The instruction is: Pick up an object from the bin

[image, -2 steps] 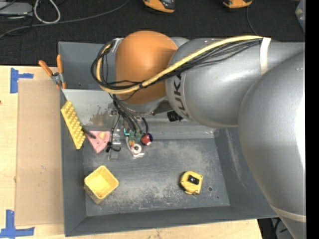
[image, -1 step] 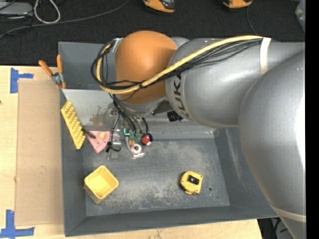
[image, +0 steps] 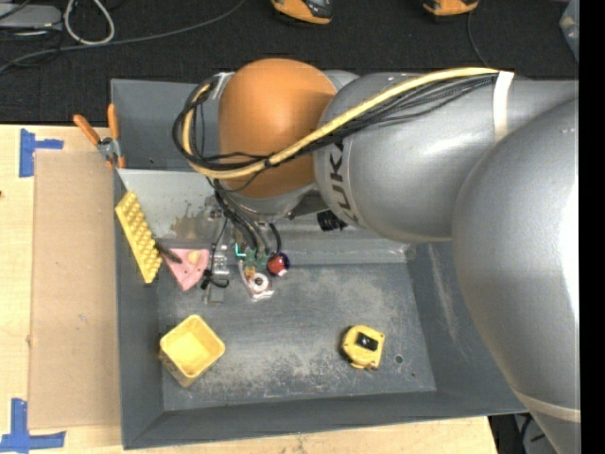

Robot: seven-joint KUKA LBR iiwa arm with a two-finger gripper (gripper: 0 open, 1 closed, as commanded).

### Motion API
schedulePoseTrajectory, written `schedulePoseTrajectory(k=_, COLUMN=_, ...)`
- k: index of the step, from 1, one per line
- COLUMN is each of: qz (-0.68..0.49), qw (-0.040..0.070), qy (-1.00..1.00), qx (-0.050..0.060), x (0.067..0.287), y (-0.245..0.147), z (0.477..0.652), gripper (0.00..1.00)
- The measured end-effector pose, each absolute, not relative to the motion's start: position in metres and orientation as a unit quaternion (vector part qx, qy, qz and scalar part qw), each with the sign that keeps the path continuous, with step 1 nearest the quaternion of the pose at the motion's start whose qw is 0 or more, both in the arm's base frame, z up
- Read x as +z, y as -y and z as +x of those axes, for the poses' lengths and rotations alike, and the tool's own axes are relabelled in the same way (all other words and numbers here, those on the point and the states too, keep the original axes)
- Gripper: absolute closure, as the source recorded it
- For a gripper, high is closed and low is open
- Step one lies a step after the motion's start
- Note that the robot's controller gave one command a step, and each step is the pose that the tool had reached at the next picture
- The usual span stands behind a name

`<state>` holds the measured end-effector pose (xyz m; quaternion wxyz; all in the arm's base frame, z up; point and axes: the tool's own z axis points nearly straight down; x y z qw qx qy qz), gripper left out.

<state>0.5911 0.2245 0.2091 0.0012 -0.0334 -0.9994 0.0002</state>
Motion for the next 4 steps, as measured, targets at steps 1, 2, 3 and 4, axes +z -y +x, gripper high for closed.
schedulePoseTrajectory(k=1, qz=-0.033, qw=0.001, qy=0.999, qx=0.0, x=0.209, y=-0.225, z=0.591, gripper=0.0)
schedulePoseTrajectory(k=2, qz=-0.033, qw=0.001, qy=0.999, qx=0.0, x=0.209, y=-0.225, z=0.591, gripper=0.0)
schedulePoseTrajectory(k=3, qz=-0.016, qw=0.001, qy=1.0, qx=0.0, x=0.208, y=-0.226, z=0.596, gripper=0.0)
schedulePoseTrajectory(k=4, qz=0.12, qw=0.001, qy=0.993, qx=0.0, x=0.163, y=-0.226, z=0.553, gripper=0.0)
